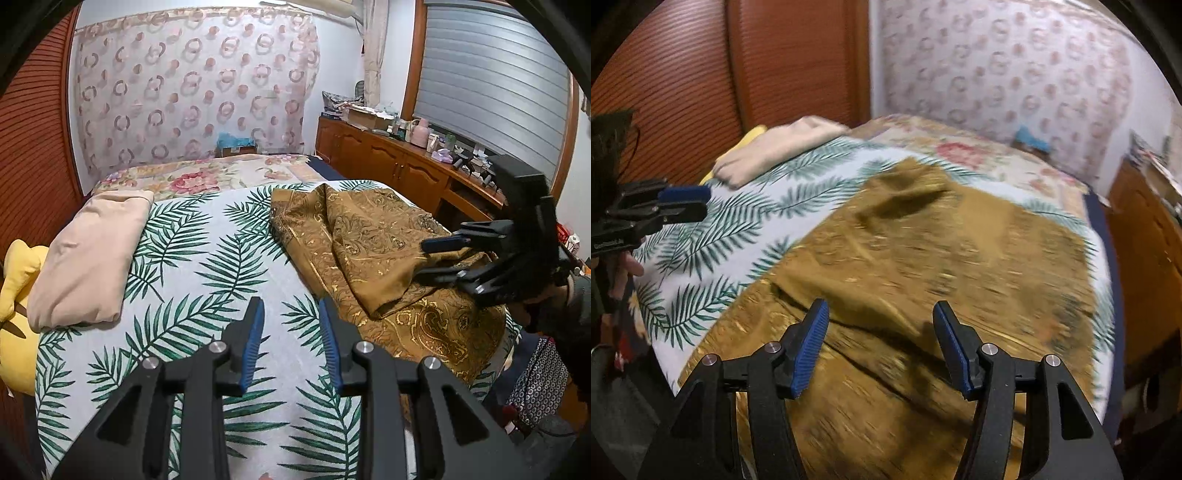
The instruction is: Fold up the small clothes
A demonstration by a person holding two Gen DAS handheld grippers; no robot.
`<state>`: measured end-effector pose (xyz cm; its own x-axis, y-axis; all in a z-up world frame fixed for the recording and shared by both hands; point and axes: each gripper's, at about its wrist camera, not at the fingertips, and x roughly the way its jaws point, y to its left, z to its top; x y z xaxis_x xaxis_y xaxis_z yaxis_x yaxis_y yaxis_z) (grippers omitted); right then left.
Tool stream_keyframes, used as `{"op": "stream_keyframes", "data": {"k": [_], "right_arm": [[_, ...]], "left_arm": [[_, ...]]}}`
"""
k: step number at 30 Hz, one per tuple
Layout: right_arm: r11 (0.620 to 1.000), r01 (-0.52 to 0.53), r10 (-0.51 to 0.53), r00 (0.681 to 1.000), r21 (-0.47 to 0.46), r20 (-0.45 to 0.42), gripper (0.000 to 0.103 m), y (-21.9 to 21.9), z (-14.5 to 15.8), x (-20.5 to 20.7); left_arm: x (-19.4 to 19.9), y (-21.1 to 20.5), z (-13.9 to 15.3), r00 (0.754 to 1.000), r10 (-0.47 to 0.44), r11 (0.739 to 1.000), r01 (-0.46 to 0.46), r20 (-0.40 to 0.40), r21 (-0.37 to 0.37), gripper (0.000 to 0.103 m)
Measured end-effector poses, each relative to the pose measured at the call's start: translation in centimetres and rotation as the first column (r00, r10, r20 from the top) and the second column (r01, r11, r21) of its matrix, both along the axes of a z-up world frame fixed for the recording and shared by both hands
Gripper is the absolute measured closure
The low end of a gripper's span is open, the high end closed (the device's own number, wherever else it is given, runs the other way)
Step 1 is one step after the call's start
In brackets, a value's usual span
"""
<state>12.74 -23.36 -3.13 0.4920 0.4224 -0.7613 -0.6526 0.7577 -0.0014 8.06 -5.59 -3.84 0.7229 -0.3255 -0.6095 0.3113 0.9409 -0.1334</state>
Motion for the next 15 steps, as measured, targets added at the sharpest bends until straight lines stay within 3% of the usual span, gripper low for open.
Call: {"op": "stream_keyframes", "data": {"k": [6,13,15], "right_arm": [[0.996,-0.090,0.089,0.995,-0.016,-0.051,0.043,3.7,-1.7,0.0],[0.987,-0.139,0.134,0.988,-0.080,-0.071,0.043,5.2,-3.3,0.0],[0.987,-0.139,0.134,0.989,-0.077,-0.067,0.049,4.9,-3.3,0.3]], "left_arm": [[-0.1,0.1,-0.3,1.000,0.004,1.000,-0.004,-0.005,-0.001,0.074],[-0.2,0.2,-0.5,1.000,0.004,1.000,-0.004,-0.009,-0.005,0.074],[-0.3,0.2,-0.6,1.000,0.004,1.000,-0.004,-0.009,-0.008,0.074]]}}
